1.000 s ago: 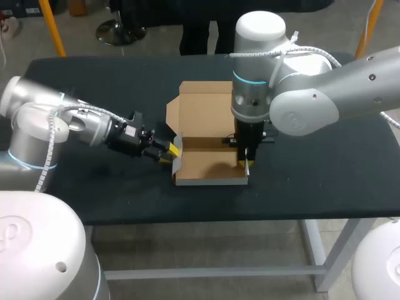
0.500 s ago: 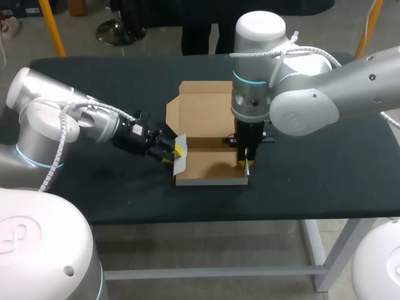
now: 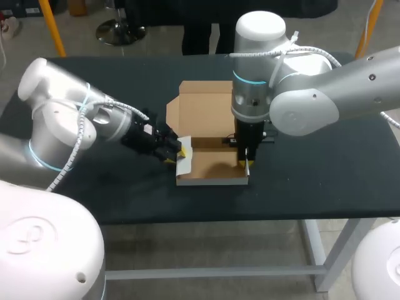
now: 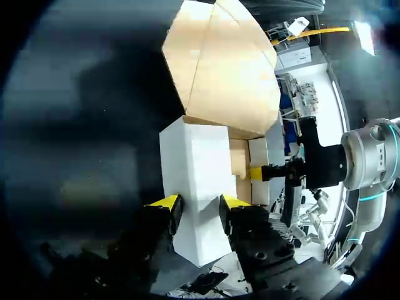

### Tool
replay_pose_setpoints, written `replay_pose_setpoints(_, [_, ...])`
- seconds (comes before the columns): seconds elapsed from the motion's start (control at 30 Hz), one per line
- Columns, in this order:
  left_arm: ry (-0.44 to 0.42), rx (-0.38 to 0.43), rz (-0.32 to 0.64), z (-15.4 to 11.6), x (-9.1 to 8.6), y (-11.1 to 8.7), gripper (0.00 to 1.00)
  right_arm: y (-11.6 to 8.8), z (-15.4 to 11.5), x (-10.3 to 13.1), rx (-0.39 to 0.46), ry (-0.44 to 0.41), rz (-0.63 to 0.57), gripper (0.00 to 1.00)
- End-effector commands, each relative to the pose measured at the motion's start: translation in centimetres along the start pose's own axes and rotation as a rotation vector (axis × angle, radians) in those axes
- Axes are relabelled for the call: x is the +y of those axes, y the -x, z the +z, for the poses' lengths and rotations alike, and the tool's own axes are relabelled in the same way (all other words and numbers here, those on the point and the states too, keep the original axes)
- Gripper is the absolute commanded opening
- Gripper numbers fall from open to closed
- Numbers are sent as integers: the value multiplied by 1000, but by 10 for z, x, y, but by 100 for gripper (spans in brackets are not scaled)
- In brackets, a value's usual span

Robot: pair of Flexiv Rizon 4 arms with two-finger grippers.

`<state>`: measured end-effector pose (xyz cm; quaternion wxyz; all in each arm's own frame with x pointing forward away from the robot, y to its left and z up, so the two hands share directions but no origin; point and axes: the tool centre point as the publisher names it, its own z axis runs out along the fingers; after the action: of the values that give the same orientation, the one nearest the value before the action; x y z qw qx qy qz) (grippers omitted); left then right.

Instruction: Assemble the packaging by folding the flat box into shape, placing the metal phone stand inside, and closing the box properly

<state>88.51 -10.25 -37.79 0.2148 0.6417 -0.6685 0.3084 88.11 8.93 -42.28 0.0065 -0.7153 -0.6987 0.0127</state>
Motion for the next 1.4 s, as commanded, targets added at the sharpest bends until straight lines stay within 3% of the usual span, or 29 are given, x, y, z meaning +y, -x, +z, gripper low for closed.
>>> replay_pose_setpoints(0.03, [-4, -102, -11, 4, 1, -4, 42, -2, -1, 1, -3, -5, -1, 0])
replay_pose_setpoints(0.47, [12, -315, -41, 16, 0, -1, 40, -2, -1, 1, -3, -5, -1, 0])
replay_pose_setpoints(0.97, [-37, -544, -65, 25, -1, 6, 34, -2, -1, 1, -3, -5, -1, 0])
replay_pose_setpoints(1.2, [-24, -613, -50, 26, -2, 11, 31, -2, -1, 1, -3, -5, -1, 0])
replay_pose_setpoints(1.4, [-20, -657, -32, 26, -1, 14, 21, -2, -1, 1, -3, -5, -1, 0])
